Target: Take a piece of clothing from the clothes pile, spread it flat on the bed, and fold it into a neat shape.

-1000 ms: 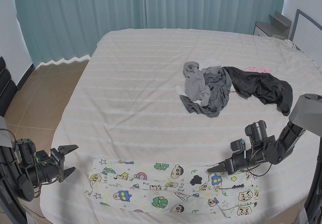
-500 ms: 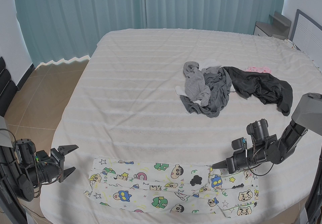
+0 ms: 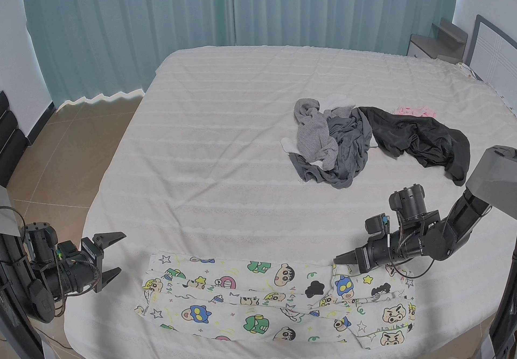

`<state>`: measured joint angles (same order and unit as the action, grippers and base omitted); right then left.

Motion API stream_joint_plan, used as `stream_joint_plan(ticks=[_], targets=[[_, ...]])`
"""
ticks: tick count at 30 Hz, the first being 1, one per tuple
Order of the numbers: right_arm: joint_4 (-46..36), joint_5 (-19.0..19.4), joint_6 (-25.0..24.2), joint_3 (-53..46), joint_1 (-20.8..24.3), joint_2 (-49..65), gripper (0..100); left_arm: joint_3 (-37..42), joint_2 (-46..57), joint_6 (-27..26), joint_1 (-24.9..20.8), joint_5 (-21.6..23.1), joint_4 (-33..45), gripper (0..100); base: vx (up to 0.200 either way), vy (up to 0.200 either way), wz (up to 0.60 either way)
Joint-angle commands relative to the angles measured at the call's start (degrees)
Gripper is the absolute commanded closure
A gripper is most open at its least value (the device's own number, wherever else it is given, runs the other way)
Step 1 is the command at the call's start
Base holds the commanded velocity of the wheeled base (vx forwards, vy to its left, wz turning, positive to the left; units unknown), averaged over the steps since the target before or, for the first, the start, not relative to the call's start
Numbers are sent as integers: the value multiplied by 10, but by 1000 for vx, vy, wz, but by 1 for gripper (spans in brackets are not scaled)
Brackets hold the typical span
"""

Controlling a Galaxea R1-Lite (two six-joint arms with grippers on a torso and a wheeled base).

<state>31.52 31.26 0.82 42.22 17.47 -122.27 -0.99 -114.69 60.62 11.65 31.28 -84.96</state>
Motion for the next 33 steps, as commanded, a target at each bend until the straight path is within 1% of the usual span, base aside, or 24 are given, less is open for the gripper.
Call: stream_joint_plan(ticks=[1,7,10,11,13,14,22,26,28,29,30,31,33], targets=[[1,-8,-2,4,3,-4,0,6,-1,0,0,-1,0,0,0,0,0],[6,-8,-25,-8,-10,12,0,6,-1,0,0,-1,0,0,0,0,0],[6,-8,-51,-43,-21,56,0,6,-1,0,0,-1,0,0,0,0,0],[6,-8,-51,-43,-21,56,0,6,-1,0,0,-1,0,0,0,0,0],[6,-5,-80,-87,-22,87,0,6,-1,0,-1,-1,0,0,0,0,0],[6,-5,-85,-99,-23,91,0,6,-1,0,-1,-1,0,0,0,0,0],[5,-4,-89,-159,-58,87,0,6,4,-2,-1,-3,0,0,0,0,0],[14,-1,-94,-206,-71,106,0,6,12,-52,-14,-19,0,0,0,0,0],[42,21,-96,-245,-83,152,0,6,7,-105,-38,-64,1,0,0,0,0],[50,30,-99,-255,-86,165,0,6,6,-121,-45,-77,0,0,0,0,0],[68,47,-110,-277,-91,198,0,5,2,-160,-66,-102,1,0,0,0,0],[81,53,-122,-292,-94,224,0,5,-4,-187,-82,-113,1,0,0,0,0],[97,53,-149,-317,-94,272,0,5,-12,-233,-115,-132,7,0,0,0,0]])
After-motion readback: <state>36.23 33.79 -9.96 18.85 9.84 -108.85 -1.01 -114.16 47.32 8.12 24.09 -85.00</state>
